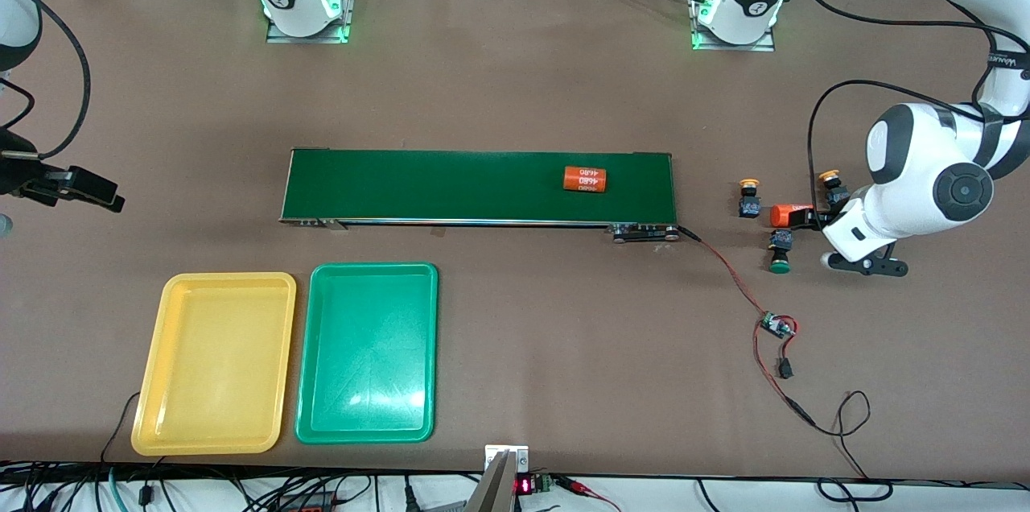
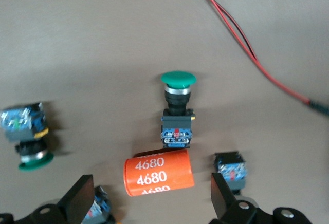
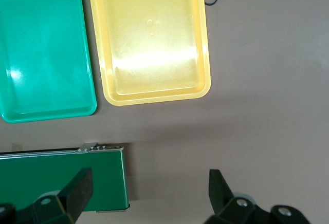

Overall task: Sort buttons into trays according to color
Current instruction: 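Move the left gripper to the second orange cylinder among buttons, then grasp the second orange cylinder with the left gripper and lift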

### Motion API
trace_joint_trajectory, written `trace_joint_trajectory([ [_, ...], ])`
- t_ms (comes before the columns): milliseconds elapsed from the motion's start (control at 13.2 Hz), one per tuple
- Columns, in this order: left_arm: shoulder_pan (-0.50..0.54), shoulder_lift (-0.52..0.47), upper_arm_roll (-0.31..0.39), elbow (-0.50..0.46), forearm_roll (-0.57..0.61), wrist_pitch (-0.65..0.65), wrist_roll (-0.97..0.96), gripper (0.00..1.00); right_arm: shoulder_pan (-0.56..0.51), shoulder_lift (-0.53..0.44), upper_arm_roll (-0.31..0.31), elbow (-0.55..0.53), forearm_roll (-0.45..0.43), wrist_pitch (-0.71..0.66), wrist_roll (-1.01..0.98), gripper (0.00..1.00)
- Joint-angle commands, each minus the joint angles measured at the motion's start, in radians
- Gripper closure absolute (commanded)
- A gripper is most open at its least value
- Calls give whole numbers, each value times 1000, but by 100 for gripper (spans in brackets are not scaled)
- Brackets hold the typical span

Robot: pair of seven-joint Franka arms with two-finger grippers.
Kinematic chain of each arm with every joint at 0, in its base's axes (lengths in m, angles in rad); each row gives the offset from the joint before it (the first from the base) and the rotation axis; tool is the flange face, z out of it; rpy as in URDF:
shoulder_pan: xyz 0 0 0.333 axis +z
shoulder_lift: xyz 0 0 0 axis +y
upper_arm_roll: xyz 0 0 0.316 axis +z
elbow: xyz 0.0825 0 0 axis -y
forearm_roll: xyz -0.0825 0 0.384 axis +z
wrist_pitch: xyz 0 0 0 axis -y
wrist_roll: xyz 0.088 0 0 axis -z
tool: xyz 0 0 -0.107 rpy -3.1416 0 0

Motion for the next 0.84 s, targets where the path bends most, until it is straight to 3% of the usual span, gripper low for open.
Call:
trace_joint_trajectory([
  [0, 6, 0, -7, -7, 15, -24, 195, 0, -7, 5, 4, 11, 12, 1, -15, 0],
  [455, 4, 20, -7, -41, 17, -55, 934, 0, -7, 5, 4, 11, 14, 1, -15, 0],
  [759, 7, 46, -5, -61, 17, 25, 1126, 0, -7, 5, 4, 11, 14, 1, -15, 0],
])
